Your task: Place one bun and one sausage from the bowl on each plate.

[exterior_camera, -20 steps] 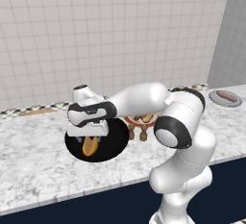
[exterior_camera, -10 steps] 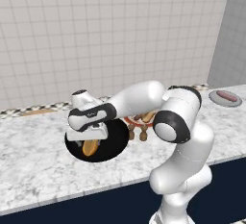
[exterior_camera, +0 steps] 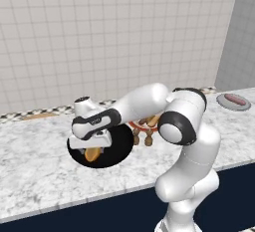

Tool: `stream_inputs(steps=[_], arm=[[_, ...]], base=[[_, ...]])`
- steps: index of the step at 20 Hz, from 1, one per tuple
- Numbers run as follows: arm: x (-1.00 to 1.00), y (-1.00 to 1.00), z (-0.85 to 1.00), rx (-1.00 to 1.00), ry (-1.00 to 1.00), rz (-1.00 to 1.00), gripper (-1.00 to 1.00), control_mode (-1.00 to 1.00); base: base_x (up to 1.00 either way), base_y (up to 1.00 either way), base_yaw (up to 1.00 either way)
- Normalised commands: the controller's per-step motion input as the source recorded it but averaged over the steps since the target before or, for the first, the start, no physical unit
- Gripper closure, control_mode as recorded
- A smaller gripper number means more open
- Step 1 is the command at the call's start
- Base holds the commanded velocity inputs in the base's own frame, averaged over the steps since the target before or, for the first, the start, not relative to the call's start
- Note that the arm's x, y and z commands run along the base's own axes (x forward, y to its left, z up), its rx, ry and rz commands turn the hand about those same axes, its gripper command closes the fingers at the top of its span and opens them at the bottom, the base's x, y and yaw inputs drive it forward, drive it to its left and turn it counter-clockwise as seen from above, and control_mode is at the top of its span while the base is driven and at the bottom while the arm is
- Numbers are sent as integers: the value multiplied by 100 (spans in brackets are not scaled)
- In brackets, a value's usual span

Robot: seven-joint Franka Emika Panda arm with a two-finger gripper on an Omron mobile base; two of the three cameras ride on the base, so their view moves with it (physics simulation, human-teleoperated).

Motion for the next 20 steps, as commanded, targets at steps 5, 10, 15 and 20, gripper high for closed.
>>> stream_inputs(steps=[5, 10, 15, 20], arm=[[0, 0, -5, 0, -2, 0, 100, -100], [-7, -1, 3, 0, -4, 0, 100, -100], [-87, -41, 89, 0, -36, -8, 100, -100], [-92, -79, 100, 6, -25, -8, 100, -100]], base=[[0, 0, 0], [0, 0, 0], [0, 0, 0], [0, 0, 0]])
